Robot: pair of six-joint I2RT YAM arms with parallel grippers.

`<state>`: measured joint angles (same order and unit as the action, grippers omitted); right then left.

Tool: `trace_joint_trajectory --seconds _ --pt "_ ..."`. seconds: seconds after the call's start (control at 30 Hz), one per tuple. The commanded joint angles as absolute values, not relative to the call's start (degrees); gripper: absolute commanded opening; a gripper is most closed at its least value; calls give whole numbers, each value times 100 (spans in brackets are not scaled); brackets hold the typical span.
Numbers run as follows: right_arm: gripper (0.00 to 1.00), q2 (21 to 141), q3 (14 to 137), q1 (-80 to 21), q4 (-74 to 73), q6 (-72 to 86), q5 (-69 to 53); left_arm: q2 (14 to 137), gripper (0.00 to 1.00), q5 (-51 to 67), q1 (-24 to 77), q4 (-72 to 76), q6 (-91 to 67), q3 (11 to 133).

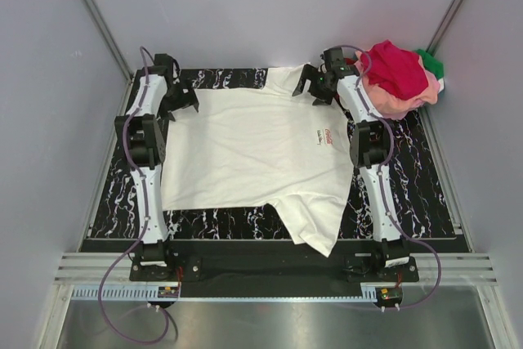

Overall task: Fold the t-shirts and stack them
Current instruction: Flatten the tshirt out

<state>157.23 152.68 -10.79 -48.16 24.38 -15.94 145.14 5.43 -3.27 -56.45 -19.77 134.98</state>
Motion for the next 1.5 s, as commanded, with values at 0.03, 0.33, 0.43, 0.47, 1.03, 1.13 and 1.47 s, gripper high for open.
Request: trace_joint_trajectory --seconds 0.03,0.33,0.43,0.47,1.03,1.13,1.47 --pt "100 14567 14846 -1142 -4158 2197 -2416 12381 99 299 -97 -5510 -1679 12491" --pt "100 12079 13098 -1353 -4702 2013 -1961 8941 99 -343 1779 -5451 -2011 9206" --pt "100 10937 12009 -1336 -4763 2048 -1136 8114 97 217 2921 -4776 -2723 7764" --pt "100 10664 11449 -1345 -4798 2100 -925 7964 96 420 3231 -4581 -2925 7195" --pt "100 6900 7647 -1318 -5044 2593 -282 9351 90 378 6600 -2716 -4904 6143" --pt "100 6803 7681 -1318 -5150 2496 -176 9632 86 291 6688 -2759 -5001 6222" --pt "100 6610 7664 -1318 -5265 2435 -237 10387 74 -139 6697 -3058 -5098 6600"
